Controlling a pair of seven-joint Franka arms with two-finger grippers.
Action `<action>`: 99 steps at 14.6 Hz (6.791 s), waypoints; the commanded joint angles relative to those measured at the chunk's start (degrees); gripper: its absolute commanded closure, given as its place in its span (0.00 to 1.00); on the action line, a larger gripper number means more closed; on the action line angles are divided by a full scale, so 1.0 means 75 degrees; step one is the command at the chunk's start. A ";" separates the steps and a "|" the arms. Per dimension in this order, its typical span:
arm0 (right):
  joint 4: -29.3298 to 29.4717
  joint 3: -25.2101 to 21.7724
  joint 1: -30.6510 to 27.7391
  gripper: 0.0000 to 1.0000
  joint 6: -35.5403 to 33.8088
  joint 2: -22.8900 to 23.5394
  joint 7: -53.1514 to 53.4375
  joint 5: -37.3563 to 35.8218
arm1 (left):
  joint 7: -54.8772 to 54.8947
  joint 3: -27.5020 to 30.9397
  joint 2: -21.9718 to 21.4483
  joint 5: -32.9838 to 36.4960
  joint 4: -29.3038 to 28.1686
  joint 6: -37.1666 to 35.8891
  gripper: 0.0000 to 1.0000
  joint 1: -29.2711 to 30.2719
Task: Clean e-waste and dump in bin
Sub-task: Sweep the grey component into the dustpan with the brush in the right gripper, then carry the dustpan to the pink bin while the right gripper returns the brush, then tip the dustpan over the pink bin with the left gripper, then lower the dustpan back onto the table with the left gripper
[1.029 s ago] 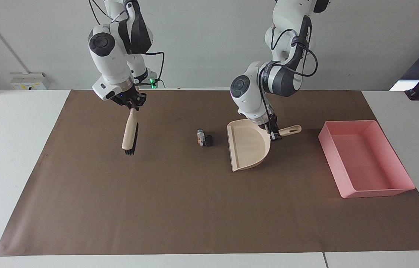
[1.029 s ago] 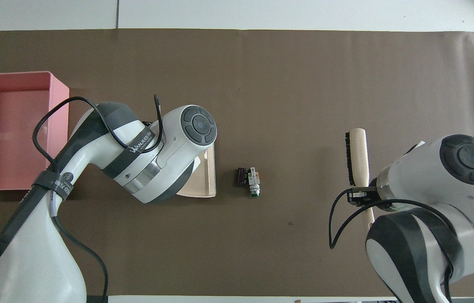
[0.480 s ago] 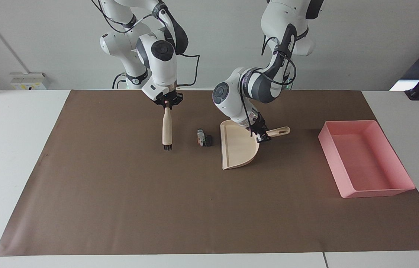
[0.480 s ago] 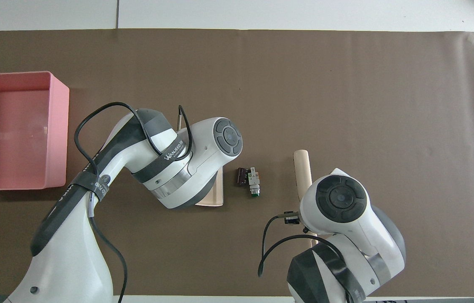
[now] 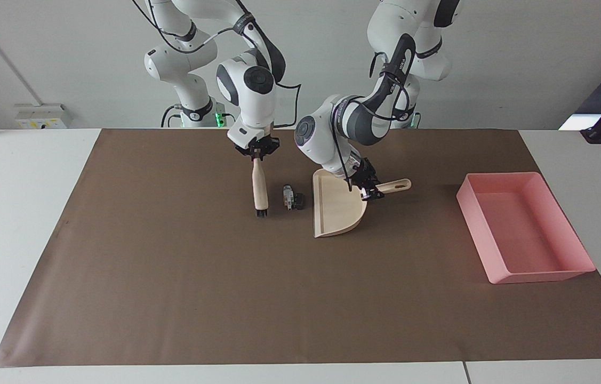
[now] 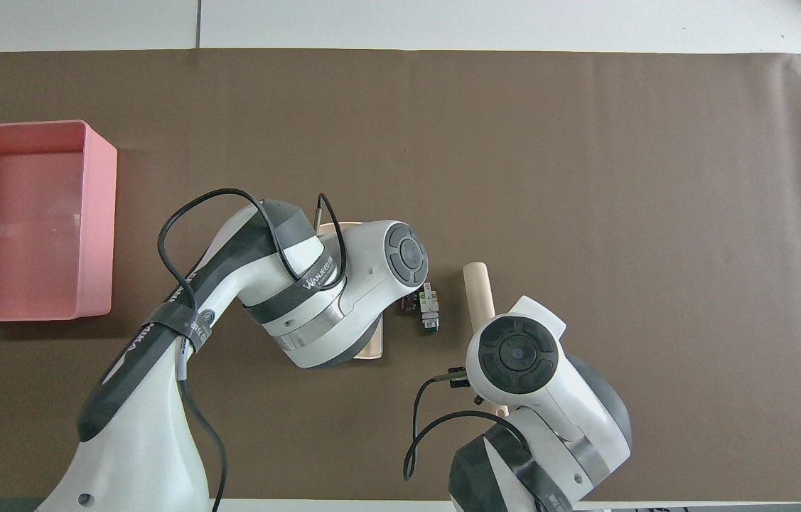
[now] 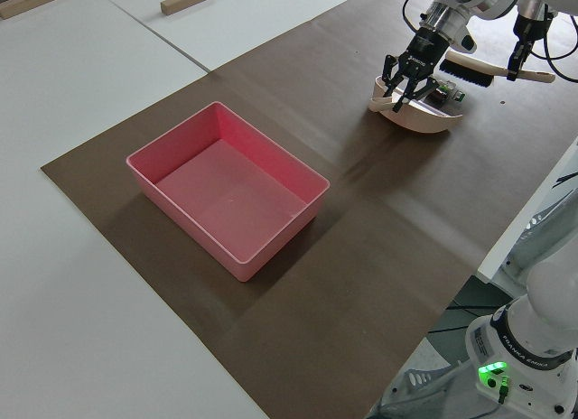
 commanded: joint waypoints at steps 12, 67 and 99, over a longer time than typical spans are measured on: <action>0.1266 0.0189 0.1294 1.00 0.2331 0.1828 -0.0944 0.3865 | -0.0176 0.0028 -0.0388 0.0093 -0.0697 0.0641 1.00 -0.0209; 0.0048 0.0142 -0.6311 1.00 0.0233 0.0527 -0.5069 -0.0609 | 1.0804 0.2244 0.0514 -0.4986 0.4740 0.0079 1.00 0.7644; 0.6235 -0.0068 -0.5187 0.01 -0.4347 0.0421 -0.3088 -0.0492 | 0.7078 0.2103 -0.1958 -0.1157 0.2128 0.0187 1.00 0.4245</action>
